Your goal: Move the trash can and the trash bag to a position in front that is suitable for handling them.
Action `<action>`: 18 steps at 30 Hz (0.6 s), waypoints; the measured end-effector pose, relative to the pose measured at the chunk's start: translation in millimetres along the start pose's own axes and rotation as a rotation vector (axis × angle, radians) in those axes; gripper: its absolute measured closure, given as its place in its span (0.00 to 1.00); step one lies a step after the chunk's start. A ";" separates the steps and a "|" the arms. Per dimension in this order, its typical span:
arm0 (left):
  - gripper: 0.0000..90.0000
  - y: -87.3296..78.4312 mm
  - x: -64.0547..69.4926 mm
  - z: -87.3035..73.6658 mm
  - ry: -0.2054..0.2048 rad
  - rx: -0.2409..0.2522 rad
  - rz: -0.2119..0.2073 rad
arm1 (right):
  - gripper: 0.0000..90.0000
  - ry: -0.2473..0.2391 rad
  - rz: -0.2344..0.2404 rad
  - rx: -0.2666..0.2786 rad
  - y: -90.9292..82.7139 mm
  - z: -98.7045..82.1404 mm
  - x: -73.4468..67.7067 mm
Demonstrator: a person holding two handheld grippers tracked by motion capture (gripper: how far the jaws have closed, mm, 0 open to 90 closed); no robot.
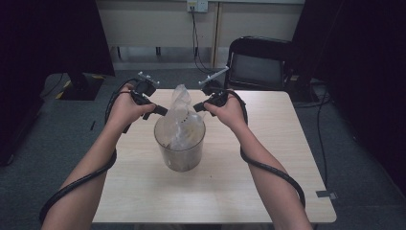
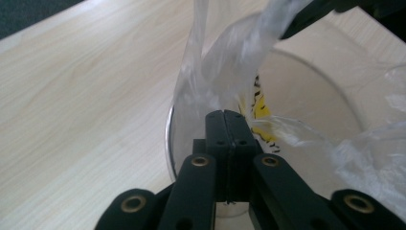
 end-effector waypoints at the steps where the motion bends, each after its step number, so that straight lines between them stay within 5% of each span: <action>1: 0.86 0.6 1.0 2.1 0.001 0.021 0.008 | 1.00 -0.003 0.003 -0.009 0.9 -0.2 -0.7; 3: 0.66 2.8 5.9 5.2 0.018 0.041 0.010 | 1.00 -0.006 0.009 -0.011 1.5 -0.5 -3.4; 8: 0.54 10.0 30.2 8.3 0.022 0.018 -0.049 | 1.00 -0.021 0.018 -0.027 1.1 -1.3 -10.3; 12: 0.43 19.9 38.9 16.0 -0.045 0.043 -0.073 | 1.00 -0.024 0.015 -0.028 -1.3 -0.7 -13.9; 16: 0.62 35.3 30.7 22.0 -0.091 0.025 -0.061 | 1.00 -0.028 0.017 -0.032 -3.5 -1.3 -18.4; 17: 0.79 38.8 30.5 22.1 -0.092 0.018 -0.076 | 1.00 -0.027 0.016 -0.032 -3.4 -1.5 -18.2; 18: 0.79 42.2 30.1 22.2 -0.109 0.020 -0.073 | 1.00 -0.026 0.013 -0.029 -3.1 -1.7 -17.7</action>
Point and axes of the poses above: each handheld gripper's, and its own axes: y roughly forward along the jaws, z roughly out of its top, x roughly to its right, the point moved 5 cm from there along y, roughly forward along the jaws, and after that the axes turned 7 degrees about -x, right-handed, at the moved point
